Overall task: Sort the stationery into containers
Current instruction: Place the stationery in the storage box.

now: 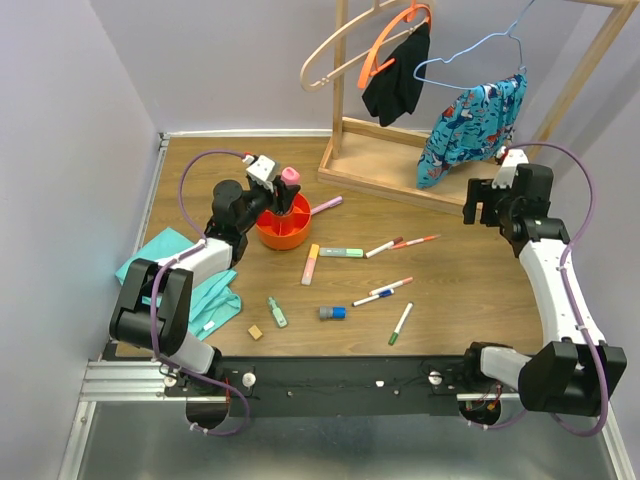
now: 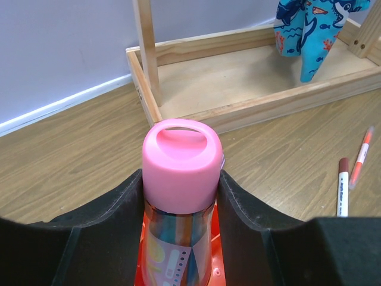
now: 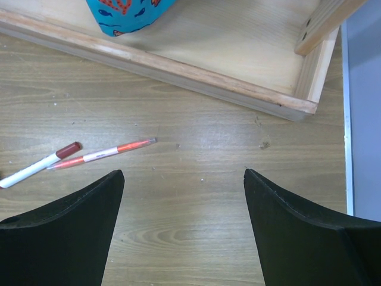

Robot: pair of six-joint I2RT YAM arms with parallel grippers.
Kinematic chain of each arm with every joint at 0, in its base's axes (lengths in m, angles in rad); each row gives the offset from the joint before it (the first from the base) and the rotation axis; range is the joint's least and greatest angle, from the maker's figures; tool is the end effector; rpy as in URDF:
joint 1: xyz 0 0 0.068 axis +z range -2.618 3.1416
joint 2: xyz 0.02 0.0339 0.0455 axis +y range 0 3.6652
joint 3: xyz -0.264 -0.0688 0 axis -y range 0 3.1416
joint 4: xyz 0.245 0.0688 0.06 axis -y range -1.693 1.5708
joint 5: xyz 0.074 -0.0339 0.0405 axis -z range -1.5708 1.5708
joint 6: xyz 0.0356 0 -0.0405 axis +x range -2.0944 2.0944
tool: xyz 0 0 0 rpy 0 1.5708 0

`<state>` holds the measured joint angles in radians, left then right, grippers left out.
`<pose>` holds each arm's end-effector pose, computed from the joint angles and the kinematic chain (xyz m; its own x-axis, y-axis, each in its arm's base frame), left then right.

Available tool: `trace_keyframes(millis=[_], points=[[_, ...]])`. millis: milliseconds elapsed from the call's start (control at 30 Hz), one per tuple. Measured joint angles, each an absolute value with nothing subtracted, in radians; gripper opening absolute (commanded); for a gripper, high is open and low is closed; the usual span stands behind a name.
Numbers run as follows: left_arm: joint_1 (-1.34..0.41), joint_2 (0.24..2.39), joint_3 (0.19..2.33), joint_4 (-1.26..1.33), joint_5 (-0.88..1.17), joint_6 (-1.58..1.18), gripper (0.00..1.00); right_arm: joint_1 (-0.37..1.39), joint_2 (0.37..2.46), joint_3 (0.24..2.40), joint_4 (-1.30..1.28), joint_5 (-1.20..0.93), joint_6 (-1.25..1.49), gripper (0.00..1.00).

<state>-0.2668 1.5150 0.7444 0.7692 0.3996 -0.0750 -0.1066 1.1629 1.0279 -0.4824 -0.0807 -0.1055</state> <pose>0.3143 -0.1003 0.2493 -0.0477 -0.0585 -0.9971 0.6163 0.7839 -0.0755 0.2543 -0.0243 0.3189 -0.5767 -0.0438 -0.8158 -0.0201 0.9990 -0.0395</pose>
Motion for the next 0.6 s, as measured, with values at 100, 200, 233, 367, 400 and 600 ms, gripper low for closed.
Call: trace_keyframes(millis=[100,200,233,367,400,600], points=[[-0.267,1.516,0.744,0.768,0.400,-0.075,0.25,-0.107,1.163,1.016,-0.482,-0.084,-0.105,0.89],[-0.267,1.516,0.744,0.765,0.401,-0.070,0.34,-0.107,1.159,1.001,-0.480,-0.086,-0.105,0.89],[-0.267,1.516,0.744,0.764,0.401,-0.067,0.36,-0.107,1.157,0.994,-0.480,-0.089,-0.105,0.89],[-0.266,1.511,0.744,0.741,0.409,-0.042,0.51,-0.107,1.144,0.967,-0.479,-0.096,-0.104,0.89],[-0.266,1.504,0.744,0.727,0.416,-0.030,0.55,-0.107,1.141,0.963,-0.479,-0.096,-0.103,0.89],[-0.263,1.441,0.744,0.632,0.449,0.022,0.64,-0.107,1.116,0.956,-0.479,-0.103,-0.099,0.89]])
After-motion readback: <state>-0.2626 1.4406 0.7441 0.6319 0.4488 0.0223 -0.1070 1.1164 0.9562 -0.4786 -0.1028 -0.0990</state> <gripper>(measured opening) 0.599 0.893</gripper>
